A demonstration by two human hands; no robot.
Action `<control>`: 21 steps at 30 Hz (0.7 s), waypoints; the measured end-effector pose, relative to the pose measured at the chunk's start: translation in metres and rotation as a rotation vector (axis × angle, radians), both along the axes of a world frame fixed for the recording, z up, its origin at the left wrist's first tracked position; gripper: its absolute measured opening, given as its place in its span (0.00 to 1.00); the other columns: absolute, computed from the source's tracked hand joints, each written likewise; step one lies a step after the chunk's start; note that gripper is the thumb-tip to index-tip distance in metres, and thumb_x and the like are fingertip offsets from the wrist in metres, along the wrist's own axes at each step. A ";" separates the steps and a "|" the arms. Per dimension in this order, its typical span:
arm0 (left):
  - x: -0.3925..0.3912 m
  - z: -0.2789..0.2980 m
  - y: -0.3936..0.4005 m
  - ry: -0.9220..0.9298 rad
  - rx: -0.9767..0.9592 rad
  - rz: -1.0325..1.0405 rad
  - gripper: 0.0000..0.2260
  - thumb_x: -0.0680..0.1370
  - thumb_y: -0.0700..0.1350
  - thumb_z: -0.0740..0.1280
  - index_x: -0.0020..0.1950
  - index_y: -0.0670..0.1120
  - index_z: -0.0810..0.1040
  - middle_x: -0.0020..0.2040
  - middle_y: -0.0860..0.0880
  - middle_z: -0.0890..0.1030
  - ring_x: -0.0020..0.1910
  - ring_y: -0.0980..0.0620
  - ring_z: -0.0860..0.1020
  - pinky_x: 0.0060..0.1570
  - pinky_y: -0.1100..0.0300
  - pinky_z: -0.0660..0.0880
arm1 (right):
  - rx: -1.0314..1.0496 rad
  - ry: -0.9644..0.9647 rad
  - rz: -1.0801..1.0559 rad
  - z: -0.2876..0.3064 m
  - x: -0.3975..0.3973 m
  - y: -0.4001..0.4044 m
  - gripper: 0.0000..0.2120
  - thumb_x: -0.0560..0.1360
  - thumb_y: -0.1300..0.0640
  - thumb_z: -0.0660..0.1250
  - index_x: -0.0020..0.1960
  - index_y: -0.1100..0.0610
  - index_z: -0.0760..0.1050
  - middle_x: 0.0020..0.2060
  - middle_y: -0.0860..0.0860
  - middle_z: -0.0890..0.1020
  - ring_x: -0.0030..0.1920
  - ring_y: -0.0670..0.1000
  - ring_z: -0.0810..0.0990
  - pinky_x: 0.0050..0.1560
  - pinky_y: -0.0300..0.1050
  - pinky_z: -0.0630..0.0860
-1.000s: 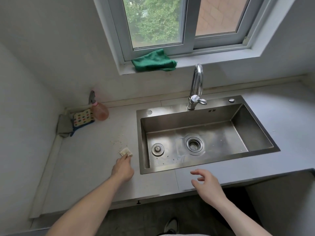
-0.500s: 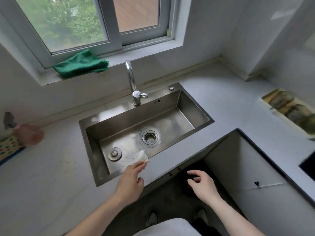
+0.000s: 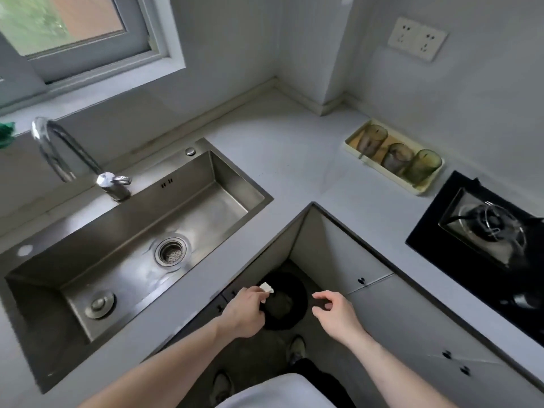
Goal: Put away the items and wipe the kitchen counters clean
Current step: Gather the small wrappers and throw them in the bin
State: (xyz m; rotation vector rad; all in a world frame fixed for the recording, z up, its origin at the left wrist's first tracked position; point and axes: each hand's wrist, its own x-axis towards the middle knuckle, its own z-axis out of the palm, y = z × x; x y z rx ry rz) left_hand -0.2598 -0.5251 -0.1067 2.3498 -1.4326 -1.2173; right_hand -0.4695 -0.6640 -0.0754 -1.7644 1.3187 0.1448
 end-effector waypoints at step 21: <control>-0.049 0.031 -0.145 0.061 -0.076 0.047 0.30 0.72 0.41 0.61 0.74 0.54 0.72 0.73 0.57 0.73 0.73 0.54 0.70 0.73 0.60 0.67 | -0.016 -0.116 -0.196 0.030 -0.072 -0.121 0.14 0.77 0.54 0.69 0.61 0.43 0.78 0.59 0.41 0.76 0.59 0.42 0.77 0.54 0.36 0.71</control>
